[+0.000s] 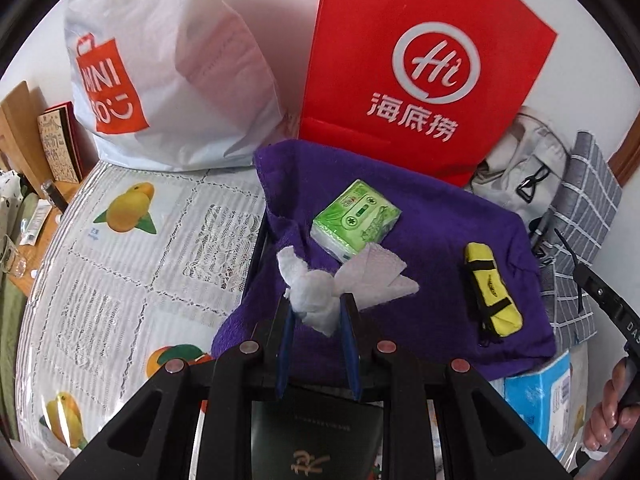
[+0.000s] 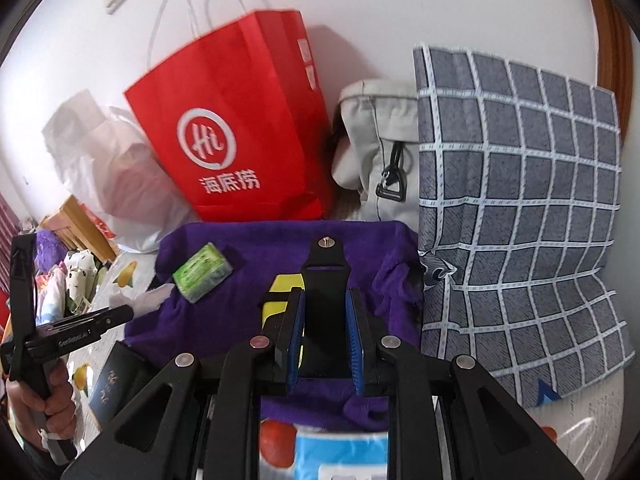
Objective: Organize soft objects
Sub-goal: 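Carry the white tissue with the left tool over the purple towel, then open the left tool to drop the tissue onto the towel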
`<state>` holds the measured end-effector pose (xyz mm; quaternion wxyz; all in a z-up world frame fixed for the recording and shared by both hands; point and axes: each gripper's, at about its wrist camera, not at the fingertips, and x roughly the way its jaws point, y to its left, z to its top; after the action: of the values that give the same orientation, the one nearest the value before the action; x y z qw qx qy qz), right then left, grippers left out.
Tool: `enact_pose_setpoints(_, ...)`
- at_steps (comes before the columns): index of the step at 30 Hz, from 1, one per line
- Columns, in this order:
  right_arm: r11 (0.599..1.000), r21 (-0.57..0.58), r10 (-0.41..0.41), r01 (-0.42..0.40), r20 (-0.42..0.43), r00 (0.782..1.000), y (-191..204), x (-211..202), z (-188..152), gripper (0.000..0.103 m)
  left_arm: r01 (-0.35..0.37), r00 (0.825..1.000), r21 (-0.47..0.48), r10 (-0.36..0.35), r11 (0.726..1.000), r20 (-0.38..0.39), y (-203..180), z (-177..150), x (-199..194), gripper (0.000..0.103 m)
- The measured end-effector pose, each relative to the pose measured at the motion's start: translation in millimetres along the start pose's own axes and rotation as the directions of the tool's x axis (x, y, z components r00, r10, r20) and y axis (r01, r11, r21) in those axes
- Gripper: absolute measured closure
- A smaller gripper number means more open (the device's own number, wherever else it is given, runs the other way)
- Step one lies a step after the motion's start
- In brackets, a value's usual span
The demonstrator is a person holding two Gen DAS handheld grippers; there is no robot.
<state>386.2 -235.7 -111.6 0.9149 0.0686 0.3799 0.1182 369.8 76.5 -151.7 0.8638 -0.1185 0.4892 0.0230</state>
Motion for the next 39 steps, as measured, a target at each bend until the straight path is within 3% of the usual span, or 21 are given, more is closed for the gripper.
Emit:
enact_pose_setpoints(12, 0.999, 0.002, -0.033, 0.034, -0.113, 0.993, -18, 57, -5, 0.082, 0.003, 0.998, 0.020, -0.002, 1.000, -0.063, 1, 2, 31, 0.081)
enact_pose_setpoints(25, 1.000, 0.013, -0.017, 0.019, -0.174, 0.985, -26, 71, -11, 0.082, 0.053, 0.993, 0.015, -0.052, 0.998, -0.105, -2, 0, 45, 0.077)
enact_pose_setpoints(27, 1.000, 0.005, -0.003, 0.003, -0.180, 0.984, -23, 72, -11, 0.079, 0.059, 0.991, 0.014, -0.057, 0.998, -0.121, -3, 1, 46, 0.056)
enact_pose_setpoints(29, 1.000, -0.003, 0.019, -0.020, -0.184, 0.983, -17, 73, -11, 0.059, 0.068, 0.991, 0.010, -0.066, 0.998, -0.112, -4, 3, 44, 0.046)
enact_pose_setpoints(31, 0.999, -0.014, 0.026, -0.029, -0.163, 0.986, -11, 68, -10, 0.050, 0.070, 0.992, 0.009, -0.068, 0.998, -0.102, -3, 3, 39, 0.046)
enact_pose_setpoints(36, 0.997, -0.067, -0.032, 0.024, -0.110, 0.993, 3, 43, -10, 0.050, 0.065, 0.995, 0.002, -0.064, 0.998, -0.071, -1, 4, 18, 0.046)
enact_pose_setpoints(39, 0.998, -0.068, -0.019, 0.014, -0.072, 0.997, 12, 21, -17, 0.050, 0.057, 0.998, -0.009, -0.058, 0.998, -0.030, 2, 0, -2, 0.046)
